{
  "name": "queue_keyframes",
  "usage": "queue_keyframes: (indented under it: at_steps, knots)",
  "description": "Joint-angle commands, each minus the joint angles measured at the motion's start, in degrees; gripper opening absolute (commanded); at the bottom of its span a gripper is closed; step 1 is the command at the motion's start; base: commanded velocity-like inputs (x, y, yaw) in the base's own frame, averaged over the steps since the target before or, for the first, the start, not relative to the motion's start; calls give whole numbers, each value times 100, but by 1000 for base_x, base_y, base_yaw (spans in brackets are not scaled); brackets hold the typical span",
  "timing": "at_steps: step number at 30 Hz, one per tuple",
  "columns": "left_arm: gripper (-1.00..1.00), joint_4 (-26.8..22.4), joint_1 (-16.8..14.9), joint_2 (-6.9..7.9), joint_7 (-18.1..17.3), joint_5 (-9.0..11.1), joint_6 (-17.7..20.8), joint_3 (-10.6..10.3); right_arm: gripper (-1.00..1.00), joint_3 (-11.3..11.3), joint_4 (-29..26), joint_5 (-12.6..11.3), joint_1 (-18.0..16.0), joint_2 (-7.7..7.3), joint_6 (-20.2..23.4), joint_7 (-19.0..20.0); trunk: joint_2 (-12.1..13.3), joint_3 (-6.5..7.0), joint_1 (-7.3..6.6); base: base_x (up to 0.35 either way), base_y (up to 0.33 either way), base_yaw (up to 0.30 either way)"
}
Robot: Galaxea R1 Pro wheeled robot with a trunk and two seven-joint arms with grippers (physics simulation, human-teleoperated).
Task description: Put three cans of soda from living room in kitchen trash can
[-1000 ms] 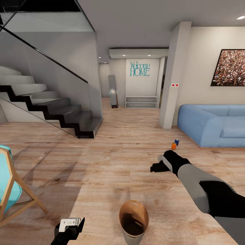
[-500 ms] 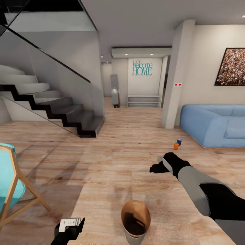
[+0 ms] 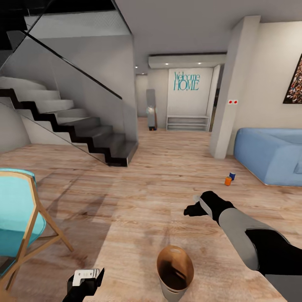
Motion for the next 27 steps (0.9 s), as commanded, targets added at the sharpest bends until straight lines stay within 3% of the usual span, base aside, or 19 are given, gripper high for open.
queue_keyframes:
  at_steps: [1,9,21,27]
  knots:
    - [100,0,0,0,0,0,0,0,100,1,1,6,13,6,-22,0,0,-7,0,0,0,170]
    - [100,0,0,0,0,-6,5,0,100,-2,-4,22,54,13,-55,2,0,-40,0,30,0,107]
    - [100,0,-8,0,6,-9,24,0,100,-9,-15,28,75,9,-67,8,0,-44,0,269,0,10]
    - [100,0,-8,0,15,-9,13,0,100,-7,-15,28,79,9,-68,9,0,-44,0,112,0,1]
